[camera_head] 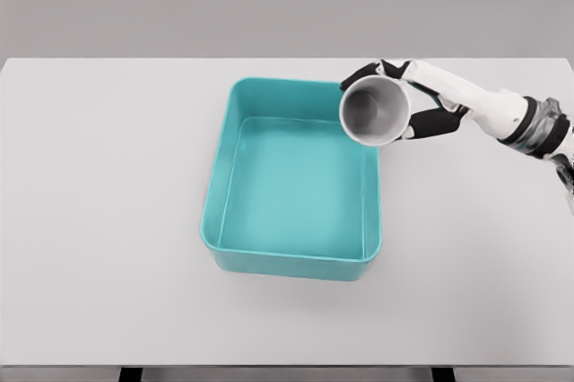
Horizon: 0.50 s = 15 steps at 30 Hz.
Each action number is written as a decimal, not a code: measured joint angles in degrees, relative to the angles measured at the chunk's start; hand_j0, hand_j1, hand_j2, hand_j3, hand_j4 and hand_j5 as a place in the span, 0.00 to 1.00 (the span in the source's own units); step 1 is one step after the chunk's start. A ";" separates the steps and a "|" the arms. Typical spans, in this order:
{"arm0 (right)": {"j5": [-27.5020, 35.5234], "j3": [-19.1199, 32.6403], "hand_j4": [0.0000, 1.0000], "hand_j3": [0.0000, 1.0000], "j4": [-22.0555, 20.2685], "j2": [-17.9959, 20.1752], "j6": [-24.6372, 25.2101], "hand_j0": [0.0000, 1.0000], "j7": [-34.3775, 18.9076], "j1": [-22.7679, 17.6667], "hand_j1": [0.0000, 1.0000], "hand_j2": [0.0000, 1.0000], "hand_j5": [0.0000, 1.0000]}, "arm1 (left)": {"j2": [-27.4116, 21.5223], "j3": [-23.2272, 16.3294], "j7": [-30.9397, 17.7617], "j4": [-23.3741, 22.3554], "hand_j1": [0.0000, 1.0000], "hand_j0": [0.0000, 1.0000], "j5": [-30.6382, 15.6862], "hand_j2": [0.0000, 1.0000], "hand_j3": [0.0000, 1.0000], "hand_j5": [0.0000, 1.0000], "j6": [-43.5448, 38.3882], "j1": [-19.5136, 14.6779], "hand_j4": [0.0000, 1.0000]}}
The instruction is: Put the paper cup into the basket with your right arm
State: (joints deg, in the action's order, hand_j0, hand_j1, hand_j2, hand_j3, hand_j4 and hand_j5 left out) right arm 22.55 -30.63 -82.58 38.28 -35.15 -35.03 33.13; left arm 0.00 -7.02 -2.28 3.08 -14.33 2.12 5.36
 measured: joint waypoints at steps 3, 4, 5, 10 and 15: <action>-5.80 0.45 0.71 0.71 -2.32 -1.95 0.01 0.71 0.00 0.53 0.71 0.71 0.71 | 0.00 -0.01 0.00 0.00 1.00 1.00 0.00 1.00 1.00 1.00 0.02 0.00 1.00; -8.46 0.49 0.72 0.72 -2.75 -2.92 0.09 0.72 -0.01 0.53 0.72 0.72 0.72 | 0.00 0.00 0.00 0.00 1.00 1.00 0.00 1.00 1.00 1.00 0.02 0.00 1.00; -11.20 0.50 0.72 0.72 -3.05 -3.89 0.36 0.72 -0.01 0.62 0.72 0.72 0.72 | 0.00 0.00 0.00 0.00 1.00 1.00 0.00 1.00 1.00 1.00 0.01 0.00 1.00; -26.94 -0.09 0.72 0.72 -3.76 -7.69 3.58 0.72 0.00 0.79 0.72 0.72 0.72 | 0.00 -0.01 0.00 0.00 1.00 1.00 0.00 1.00 1.00 1.00 0.02 0.00 1.00; -42.73 -4.58 1.00 1.00 -5.78 -10.50 10.69 1.00 0.00 2.37 1.00 1.00 1.00 | 0.00 -0.01 0.00 0.00 1.00 1.00 0.00 1.00 1.00 1.00 0.02 0.00 1.00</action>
State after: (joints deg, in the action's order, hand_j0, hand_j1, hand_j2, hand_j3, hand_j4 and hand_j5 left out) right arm -20.18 -35.21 -88.36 27.78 -24.47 -35.03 35.51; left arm 0.00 -7.03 -2.27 3.08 -14.33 2.14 5.36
